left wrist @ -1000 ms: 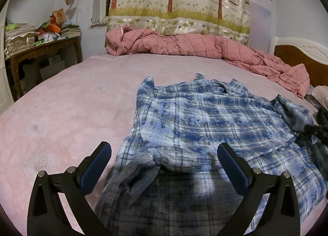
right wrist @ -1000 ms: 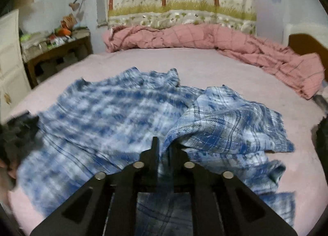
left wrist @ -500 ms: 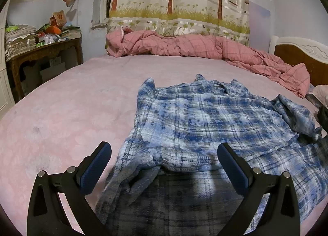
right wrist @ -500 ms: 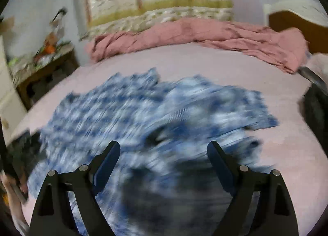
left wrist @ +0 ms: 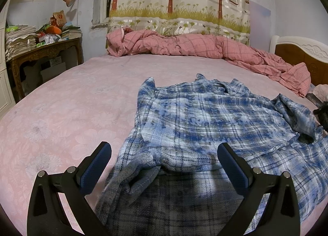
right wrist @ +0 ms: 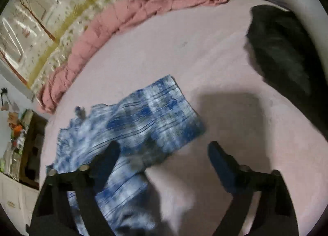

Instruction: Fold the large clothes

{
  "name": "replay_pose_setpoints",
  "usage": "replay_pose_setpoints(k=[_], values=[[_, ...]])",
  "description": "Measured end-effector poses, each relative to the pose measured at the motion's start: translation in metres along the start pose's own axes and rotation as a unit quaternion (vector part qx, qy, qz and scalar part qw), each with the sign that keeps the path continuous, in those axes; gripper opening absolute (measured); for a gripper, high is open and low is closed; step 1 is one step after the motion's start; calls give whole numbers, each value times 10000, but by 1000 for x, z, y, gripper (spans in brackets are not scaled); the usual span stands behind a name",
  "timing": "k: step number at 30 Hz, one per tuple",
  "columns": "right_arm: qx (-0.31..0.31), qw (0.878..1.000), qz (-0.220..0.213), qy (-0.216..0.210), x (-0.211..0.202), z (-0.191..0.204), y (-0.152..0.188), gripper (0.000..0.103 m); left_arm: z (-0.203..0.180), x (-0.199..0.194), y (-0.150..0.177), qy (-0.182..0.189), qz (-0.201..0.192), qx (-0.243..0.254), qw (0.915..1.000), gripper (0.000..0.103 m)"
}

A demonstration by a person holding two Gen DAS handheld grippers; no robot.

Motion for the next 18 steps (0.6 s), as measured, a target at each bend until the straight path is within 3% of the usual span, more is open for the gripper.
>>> replay_pose_setpoints(k=[4, 5, 6, 7, 8, 10, 13, 16, 18], values=[[-479, 9982, 81, 363, 27, -4, -4, 72, 0, 0, 0, 5, -11, -1, 10000, 102], [-635, 9968, -14, 479, 29, -2, -5, 63, 0, 0, 0, 1, -1, 4, 10000, 103], [-794, 9948, -59, 633, 31, 0, -4, 43, 0, 0, 0, 1, -2, 7, 10000, 102], [-903, 9934, -66, 701, 33, 0, -4, 30, 0, 0, 0, 2, -5, 10, 10000, 102], [-972, 9935, -97, 579, 35, 3, -4, 5, 0, -1, 0, 7, -12, 11, 10000, 102], [-996, 9934, -440, 361, 24, 12, -8, 4, -1, -4, 0, 37, -106, 33, 9999, 102], [-1595, 9809, -1112, -5, -15, 46, -14, 4, -5, -13, -1, 65, -366, 114, 9992, 102], [-1947, 9711, -1303, -454, -48, 92, -10, 4, -4, -26, -4, -131, -768, 130, 9969, 102], [-2176, 9635, -1333, -813, -67, 126, 1, 4, -7, -34, -6, -29, -967, 171, 9952, 102]])
Point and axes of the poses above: each gripper's, at about its wrist camera, not at the fingertips, and x roughly the way its jaws point, z to its left, y to its underside, the point moved 6 cm from there along x, roughly the way its jaws point, and after that the axes turned 12 degrees about -x, right-handed, at the moved point
